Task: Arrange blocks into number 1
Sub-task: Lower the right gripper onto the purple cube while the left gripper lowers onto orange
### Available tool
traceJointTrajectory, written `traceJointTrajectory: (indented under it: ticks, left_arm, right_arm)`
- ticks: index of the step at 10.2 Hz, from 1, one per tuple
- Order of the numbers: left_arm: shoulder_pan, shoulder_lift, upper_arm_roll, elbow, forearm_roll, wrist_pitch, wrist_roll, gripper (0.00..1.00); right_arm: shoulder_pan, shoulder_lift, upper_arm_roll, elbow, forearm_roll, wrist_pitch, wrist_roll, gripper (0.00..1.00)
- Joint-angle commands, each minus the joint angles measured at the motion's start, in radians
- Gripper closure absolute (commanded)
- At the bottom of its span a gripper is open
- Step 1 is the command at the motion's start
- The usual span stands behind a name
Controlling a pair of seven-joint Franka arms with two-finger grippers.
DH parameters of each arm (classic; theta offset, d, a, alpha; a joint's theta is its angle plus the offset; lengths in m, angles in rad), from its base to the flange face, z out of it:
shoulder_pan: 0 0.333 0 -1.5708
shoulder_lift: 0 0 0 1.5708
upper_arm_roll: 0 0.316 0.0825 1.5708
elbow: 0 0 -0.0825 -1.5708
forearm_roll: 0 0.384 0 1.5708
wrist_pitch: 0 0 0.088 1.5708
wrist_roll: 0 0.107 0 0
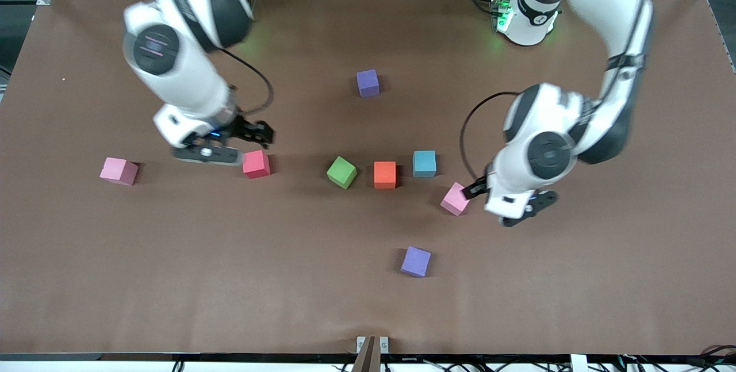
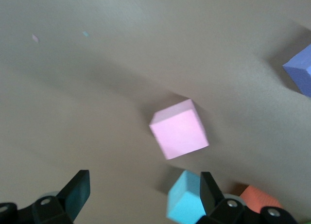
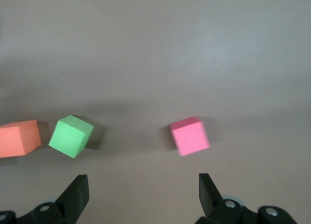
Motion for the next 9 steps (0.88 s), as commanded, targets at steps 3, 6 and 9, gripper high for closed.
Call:
traceJointTrajectory:
  ticks: [3,6,9]
  left_arm:
    - [-0.151,-0.043,0.002,-0.247,0.074,0.297,-0.071,0.00]
    - [-0.174,-0.077,-0.038,-0.368,0.140,0.444,-0.060,0.00]
    - [-0.180,-0.092,-0.040,-0.331,0.140,0.444,-0.034,0.00]
  right_arm:
    - [0.111,0.135,-0.008,0.017,0.006,0.080,0.180,0.00]
    - [0.203,0.128,0.053,-0.122,0.007,0.184,0.183,0.00]
    - [0.206,0.048,0.187,-0.323,0.004,0.314,0.185,0.00]
